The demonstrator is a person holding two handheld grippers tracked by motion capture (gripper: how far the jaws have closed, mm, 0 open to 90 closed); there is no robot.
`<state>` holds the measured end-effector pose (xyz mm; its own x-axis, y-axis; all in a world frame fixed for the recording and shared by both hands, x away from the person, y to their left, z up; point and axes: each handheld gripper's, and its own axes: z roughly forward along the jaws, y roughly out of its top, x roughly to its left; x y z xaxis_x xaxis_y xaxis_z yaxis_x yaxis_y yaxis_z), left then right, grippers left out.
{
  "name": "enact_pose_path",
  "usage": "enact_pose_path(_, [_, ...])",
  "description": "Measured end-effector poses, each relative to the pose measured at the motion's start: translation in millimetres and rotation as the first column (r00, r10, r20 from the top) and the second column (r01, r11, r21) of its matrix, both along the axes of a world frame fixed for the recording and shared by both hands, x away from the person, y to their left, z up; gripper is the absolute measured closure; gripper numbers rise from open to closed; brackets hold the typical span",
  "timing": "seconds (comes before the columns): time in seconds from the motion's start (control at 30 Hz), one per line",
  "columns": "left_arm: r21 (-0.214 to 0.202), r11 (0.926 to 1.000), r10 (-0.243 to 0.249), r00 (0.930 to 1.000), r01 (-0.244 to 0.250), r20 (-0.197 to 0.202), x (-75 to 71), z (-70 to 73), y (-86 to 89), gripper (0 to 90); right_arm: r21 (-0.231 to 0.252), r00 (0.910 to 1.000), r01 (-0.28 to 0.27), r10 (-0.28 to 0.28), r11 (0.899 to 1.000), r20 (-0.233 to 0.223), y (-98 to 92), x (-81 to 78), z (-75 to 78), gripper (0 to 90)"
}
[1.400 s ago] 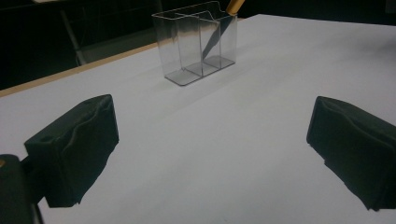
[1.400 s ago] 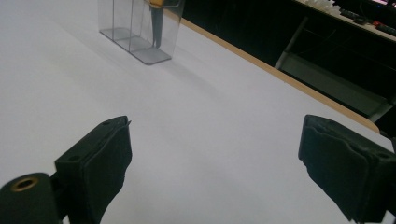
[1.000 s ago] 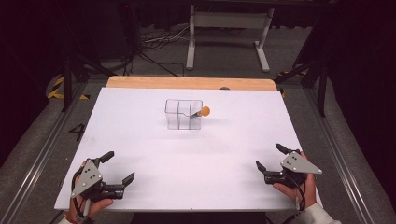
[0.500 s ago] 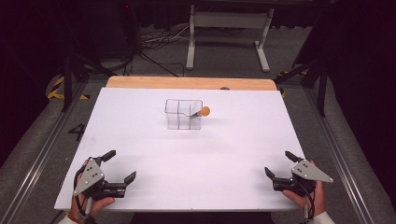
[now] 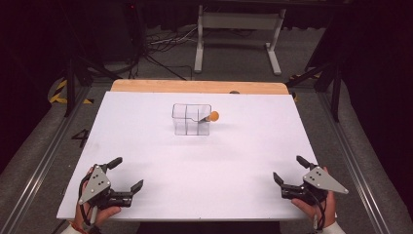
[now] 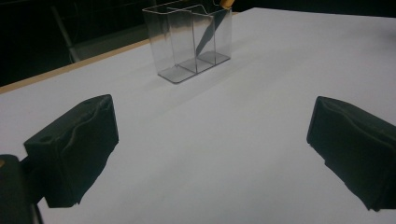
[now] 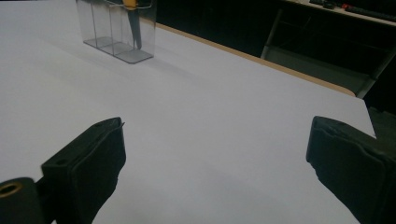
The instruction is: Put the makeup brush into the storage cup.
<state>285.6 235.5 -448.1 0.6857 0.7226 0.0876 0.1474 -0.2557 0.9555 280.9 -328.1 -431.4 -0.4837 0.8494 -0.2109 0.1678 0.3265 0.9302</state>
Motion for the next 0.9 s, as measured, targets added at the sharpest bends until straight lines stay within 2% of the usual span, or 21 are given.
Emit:
enact_pose_path(0.17, [-0.001, 1.0000, 0.000, 1.0000, 0.000, -0.001, 0.4, -0.2, 0.3, 2.9, -0.034, 0.9998, -0.021, 0.021, 0.999, 0.006, 14.2, -1.1, -1.0, 5.9])
enact_pose_path(0.33, [-0.002, 1.0000, 0.001, 1.0000, -0.001, -0.002, 0.6, -0.2, 0.4, 2.8, -0.022, 0.9998, -0.018, 0.018, 1.000, 0.009, 14.7, -1.7, -0.2, 6.0])
enact_pose_path(0.9, [0.003, 1.0000, 0.003, 0.9999, -0.003, -0.013, 1.8, -1.1, 0.6, 2.9, -0.038, 0.9997, -0.020, 0.021, 0.999, 0.016, 14.6, -0.9, -2.9, 6.2])
